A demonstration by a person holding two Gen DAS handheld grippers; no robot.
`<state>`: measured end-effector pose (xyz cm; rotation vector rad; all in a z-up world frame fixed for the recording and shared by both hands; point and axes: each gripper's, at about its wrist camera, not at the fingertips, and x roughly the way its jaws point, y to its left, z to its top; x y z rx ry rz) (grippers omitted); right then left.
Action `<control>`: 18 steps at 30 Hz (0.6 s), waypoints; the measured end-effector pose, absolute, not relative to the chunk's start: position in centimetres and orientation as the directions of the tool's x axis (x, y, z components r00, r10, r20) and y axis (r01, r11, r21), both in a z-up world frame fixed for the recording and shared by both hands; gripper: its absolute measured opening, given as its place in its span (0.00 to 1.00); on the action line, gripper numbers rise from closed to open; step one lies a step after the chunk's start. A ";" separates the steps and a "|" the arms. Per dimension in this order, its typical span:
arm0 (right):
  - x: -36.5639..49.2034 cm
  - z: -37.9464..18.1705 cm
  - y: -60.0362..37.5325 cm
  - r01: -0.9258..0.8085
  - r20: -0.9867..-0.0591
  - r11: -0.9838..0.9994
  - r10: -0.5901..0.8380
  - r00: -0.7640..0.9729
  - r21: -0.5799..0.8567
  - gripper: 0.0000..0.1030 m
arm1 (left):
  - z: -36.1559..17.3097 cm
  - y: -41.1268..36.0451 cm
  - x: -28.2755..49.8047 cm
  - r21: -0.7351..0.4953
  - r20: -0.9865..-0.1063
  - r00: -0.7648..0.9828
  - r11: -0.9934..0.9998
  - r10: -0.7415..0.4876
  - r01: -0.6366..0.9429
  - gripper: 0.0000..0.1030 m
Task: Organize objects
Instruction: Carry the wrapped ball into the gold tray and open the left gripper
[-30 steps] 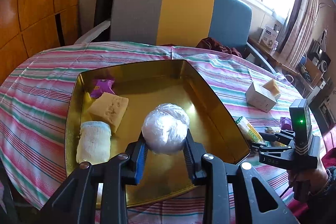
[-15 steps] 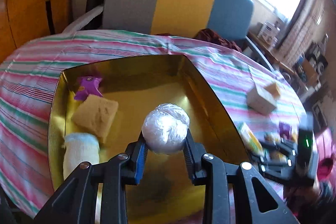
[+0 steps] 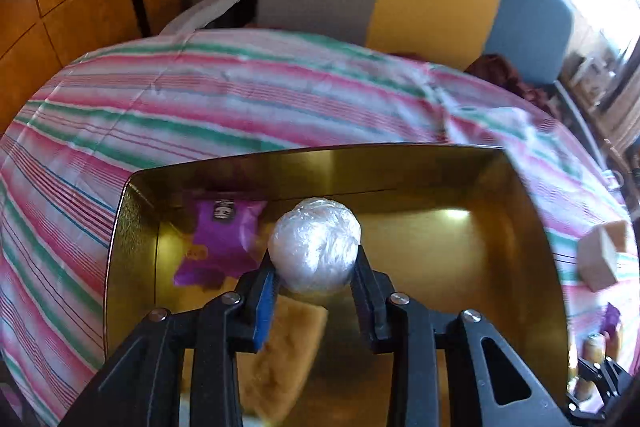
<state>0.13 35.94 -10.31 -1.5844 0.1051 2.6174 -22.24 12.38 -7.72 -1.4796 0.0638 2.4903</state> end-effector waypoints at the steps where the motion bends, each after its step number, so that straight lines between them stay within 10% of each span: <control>1: 0.1 -10.3 35.9 -0.104 -0.886 -0.994 0.033 -0.462 0.017 0.48 | -8.0 12.3 -22.4 -0.084 -0.871 -0.457 -0.971 0.180 -0.224 0.40; 18: 0.1 -10.3 35.8 -0.108 -0.882 -0.994 0.036 -0.470 0.017 0.48 | -2.0 7.0 -13.7 -0.123 -0.780 -0.579 -0.966 0.236 -0.227 0.52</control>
